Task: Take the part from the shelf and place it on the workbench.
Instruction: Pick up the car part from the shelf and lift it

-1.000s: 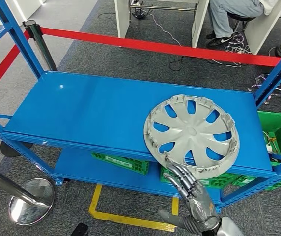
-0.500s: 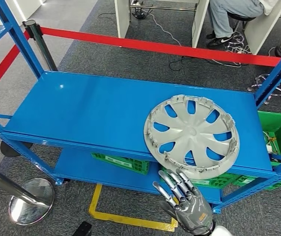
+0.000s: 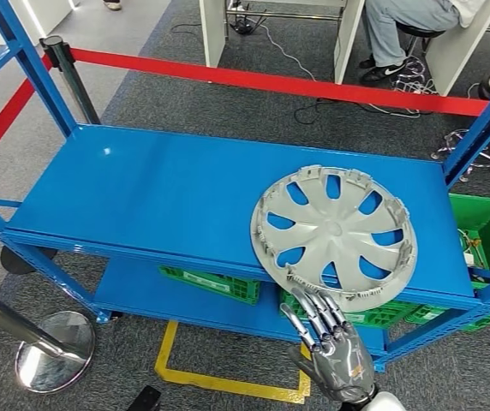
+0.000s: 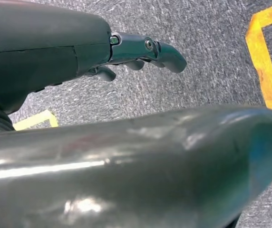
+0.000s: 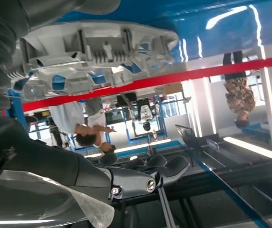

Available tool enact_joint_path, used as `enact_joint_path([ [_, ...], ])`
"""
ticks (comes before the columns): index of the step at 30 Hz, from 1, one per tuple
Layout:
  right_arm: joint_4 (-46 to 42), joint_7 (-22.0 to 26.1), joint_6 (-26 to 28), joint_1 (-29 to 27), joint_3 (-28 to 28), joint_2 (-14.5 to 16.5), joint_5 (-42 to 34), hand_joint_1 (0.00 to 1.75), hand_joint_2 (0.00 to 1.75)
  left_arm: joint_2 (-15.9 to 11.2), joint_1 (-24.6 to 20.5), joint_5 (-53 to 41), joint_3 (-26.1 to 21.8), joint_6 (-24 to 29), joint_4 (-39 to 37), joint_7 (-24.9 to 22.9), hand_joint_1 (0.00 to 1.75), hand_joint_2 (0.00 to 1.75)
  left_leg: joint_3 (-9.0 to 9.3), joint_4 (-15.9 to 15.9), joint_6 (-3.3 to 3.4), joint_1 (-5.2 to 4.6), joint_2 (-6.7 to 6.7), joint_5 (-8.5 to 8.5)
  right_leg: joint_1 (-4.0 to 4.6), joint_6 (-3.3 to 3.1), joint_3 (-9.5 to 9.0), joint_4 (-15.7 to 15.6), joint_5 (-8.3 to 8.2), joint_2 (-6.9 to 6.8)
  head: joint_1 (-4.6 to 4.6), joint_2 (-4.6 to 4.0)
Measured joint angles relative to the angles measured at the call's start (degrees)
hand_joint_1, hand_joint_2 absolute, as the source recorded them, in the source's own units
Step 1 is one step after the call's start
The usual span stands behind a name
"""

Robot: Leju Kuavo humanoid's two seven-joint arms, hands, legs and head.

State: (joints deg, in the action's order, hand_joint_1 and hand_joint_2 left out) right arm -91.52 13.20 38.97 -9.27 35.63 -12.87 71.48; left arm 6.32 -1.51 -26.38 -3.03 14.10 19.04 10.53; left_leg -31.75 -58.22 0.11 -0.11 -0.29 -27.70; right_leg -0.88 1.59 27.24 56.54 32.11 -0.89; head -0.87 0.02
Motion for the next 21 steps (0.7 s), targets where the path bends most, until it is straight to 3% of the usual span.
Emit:
enact_joint_path([
  [10, 5.26, -5.55, 0.00, 4.41, 1.77, 0.02, 1.52, 0.00, 1.75, 0.02, -0.18, 0.00, 1.69, -0.42, 0.00, -0.24, 0.00, 0.00, -0.01, 0.00, 0.00, 0.00, 0.01, 0.00, 0.00, 0.00, -0.34, 0.01, 0.00, 0.03, 0.02, 0.00],
  [17, 11.87, -4.36, 0.01, 10.19, 2.41, 0.06, 2.06, 0.00, 1.75, 0.04, -0.79, -0.02, 3.16, -1.02, 0.00, -0.99, 0.00, 0.00, 0.03, 0.00, 0.05, 0.00, 0.02, 0.04, -0.01, 0.06, -0.38, 0.01, -0.05, 0.03, 0.02, 0.00],
  [21, 15.66, -6.25, 0.02, 12.56, 2.50, 0.40, 3.31, 0.00, 1.75, 0.04, -0.99, -0.02, 3.96, -1.32, 0.00, -1.27, 0.00, 0.00, 0.02, -0.01, 0.06, 0.00, 0.02, 0.05, -0.01, 0.11, -0.56, 0.01, -0.09, 0.05, 0.02, 0.00],
])
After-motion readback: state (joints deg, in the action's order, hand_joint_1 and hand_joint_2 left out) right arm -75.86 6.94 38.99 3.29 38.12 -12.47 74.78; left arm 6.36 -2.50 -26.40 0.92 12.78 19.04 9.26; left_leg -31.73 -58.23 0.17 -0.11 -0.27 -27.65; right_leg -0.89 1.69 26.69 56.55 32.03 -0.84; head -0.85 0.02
